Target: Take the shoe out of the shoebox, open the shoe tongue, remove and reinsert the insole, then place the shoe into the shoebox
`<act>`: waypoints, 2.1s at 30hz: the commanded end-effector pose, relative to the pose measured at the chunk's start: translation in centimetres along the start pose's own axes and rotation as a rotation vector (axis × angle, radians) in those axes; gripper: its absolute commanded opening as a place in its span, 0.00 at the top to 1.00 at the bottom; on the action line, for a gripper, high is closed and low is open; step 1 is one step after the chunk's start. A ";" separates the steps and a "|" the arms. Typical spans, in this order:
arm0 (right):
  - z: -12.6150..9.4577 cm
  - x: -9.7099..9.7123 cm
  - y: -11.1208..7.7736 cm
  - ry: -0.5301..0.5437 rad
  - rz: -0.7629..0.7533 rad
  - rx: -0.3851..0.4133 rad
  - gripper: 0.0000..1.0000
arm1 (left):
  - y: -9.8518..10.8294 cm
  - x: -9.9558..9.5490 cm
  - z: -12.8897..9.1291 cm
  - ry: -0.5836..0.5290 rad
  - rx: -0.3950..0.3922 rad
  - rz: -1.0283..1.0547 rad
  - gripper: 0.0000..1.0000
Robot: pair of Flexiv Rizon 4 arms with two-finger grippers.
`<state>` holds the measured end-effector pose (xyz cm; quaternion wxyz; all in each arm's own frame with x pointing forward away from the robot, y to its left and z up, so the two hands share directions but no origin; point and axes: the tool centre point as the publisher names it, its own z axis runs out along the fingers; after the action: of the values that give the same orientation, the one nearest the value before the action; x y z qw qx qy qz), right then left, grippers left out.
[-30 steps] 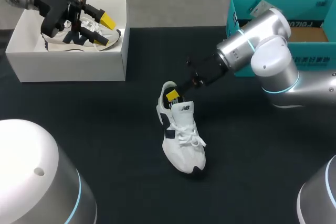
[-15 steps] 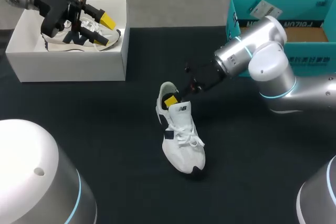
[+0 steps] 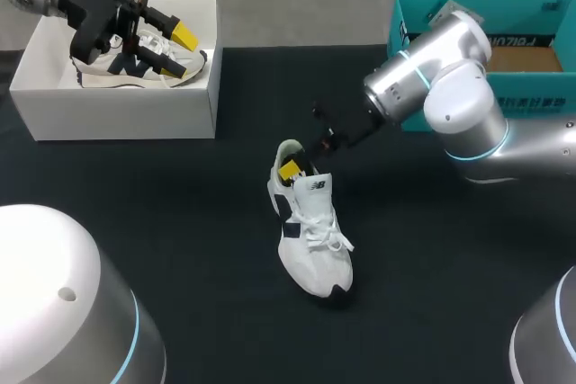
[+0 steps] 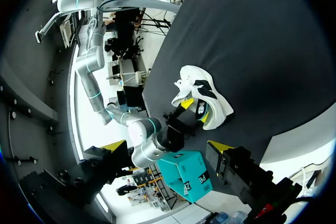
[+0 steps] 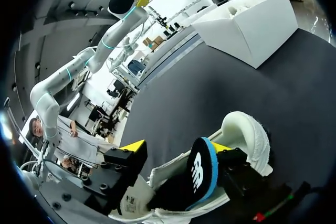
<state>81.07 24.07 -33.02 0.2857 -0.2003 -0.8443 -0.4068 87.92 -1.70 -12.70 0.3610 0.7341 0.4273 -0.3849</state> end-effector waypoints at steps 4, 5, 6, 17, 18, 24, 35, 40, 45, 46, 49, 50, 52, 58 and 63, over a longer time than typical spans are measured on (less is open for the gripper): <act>-1.3 1.1 0.3 -0.058 0.014 0.028 0.00 | -0.1 0.0 0.0 0.003 0.000 0.001 0.00; -1.5 1.2 0.5 -0.064 0.017 0.037 0.00 | -0.1 0.0 0.0 0.003 0.000 0.001 0.00; -1.6 1.4 0.6 -0.072 0.017 0.040 0.00 | -0.1 0.0 0.0 0.003 0.000 0.001 0.00; -2.8 2.5 1.4 -0.120 0.028 0.052 0.00 | -0.1 0.0 0.0 0.003 0.000 0.001 0.00; -2.8 2.5 1.4 -0.121 0.028 0.044 0.00 | -0.1 0.0 0.0 0.003 0.000 0.001 0.00; -2.5 2.3 1.9 -0.110 0.014 0.041 0.00 | -0.1 0.0 0.0 0.003 0.000 0.001 0.00; -3.6 2.7 2.7 -0.170 0.032 0.039 0.00 | -0.1 0.0 0.0 0.003 0.000 0.001 0.00; -3.5 2.8 2.9 -0.179 0.062 0.028 0.00 | -0.1 0.0 0.0 0.003 0.000 0.001 0.00; -4.3 3.2 2.7 -0.281 0.172 -0.042 0.31 | -0.1 0.0 0.0 0.003 0.000 0.001 0.00; -4.3 3.3 2.7 -0.286 0.189 -0.069 0.62 | -0.1 0.0 0.0 0.003 0.000 0.001 0.00; -4.6 3.2 2.4 -0.347 0.268 -0.076 1.00 | -0.1 0.0 0.0 0.003 0.000 0.001 0.00; -4.6 3.2 2.3 -0.364 0.289 -0.062 1.00 | -0.1 0.0 0.0 0.003 0.000 0.001 0.00; -4.7 3.2 2.2 -0.406 0.338 -0.042 1.00 | -0.1 0.0 0.0 0.003 0.000 0.001 0.00; -4.8 3.1 2.0 -0.444 0.383 -0.030 1.00 | -0.1 0.0 0.0 0.003 0.000 0.001 0.00; -4.8 3.1 2.0 -0.444 0.383 -0.030 1.00 | -0.1 0.0 0.0 0.003 0.000 0.001 0.00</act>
<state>81.47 21.59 -27.53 0.1703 -0.4408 -0.8255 -0.3086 87.92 -1.70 -12.70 0.3610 0.7341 0.4273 -0.3849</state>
